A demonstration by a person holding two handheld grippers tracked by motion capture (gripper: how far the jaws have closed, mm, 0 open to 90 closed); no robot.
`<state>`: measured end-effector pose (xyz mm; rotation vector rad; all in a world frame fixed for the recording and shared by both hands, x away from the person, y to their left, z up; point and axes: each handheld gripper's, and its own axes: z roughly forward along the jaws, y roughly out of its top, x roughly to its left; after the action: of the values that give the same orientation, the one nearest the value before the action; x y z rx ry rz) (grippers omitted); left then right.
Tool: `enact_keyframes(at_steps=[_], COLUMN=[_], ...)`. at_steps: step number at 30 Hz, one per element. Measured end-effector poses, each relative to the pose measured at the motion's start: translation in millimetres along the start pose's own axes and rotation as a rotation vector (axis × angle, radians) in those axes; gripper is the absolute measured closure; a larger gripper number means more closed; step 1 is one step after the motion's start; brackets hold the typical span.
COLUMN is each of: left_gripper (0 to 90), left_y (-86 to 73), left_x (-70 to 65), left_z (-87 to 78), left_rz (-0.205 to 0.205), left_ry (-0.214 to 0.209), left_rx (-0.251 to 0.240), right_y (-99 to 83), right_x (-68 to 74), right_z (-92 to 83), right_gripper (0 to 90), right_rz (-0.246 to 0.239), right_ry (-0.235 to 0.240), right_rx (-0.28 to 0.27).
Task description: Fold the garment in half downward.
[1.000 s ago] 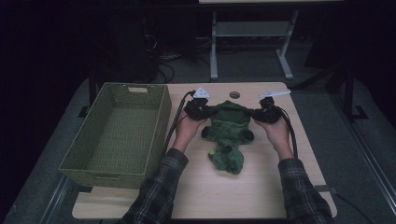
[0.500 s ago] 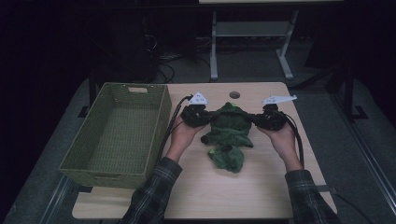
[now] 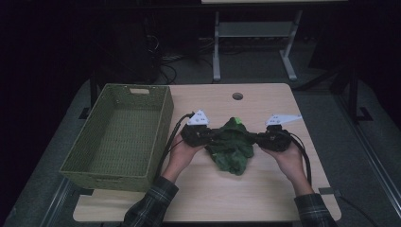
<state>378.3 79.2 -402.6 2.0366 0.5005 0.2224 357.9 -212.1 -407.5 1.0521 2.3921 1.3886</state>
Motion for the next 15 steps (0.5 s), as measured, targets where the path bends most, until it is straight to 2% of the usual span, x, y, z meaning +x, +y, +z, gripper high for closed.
enact_keyframes(at_steps=[3,9,10,13,15], left_gripper=[83.9,83.8,83.9,83.9,83.9], left_y=[-5.1,-16.0,-18.0,-27.1,-34.2], left_x=[-6.4,-22.5,-24.2,-31.6,-36.5], left_z=[-4.4,-14.1,-14.8,-15.6,-15.6], left_rz=[0.016,0.086,0.093,0.096,0.087], left_ry=[-0.01,-0.017,-0.021,-0.039,-0.06], left_rx=[-0.004,-0.009,-0.009,-0.003,0.009], right_y=[-7.3,-24.2,-27.0,-34.4,-38.8], right_x=[5.5,16.9,19.0,24.7,28.4], right_z=[-2.6,-9.3,-10.2,-13.2,-14.7], right_gripper=[86.4,86.2,86.0,86.0,85.8], right_rz=[-0.003,-0.011,-0.008,-0.01,-0.005], right_ry=[0.014,0.034,0.042,0.048,0.057], right_rx=[0.001,-0.024,-0.009,-0.021,-0.002])
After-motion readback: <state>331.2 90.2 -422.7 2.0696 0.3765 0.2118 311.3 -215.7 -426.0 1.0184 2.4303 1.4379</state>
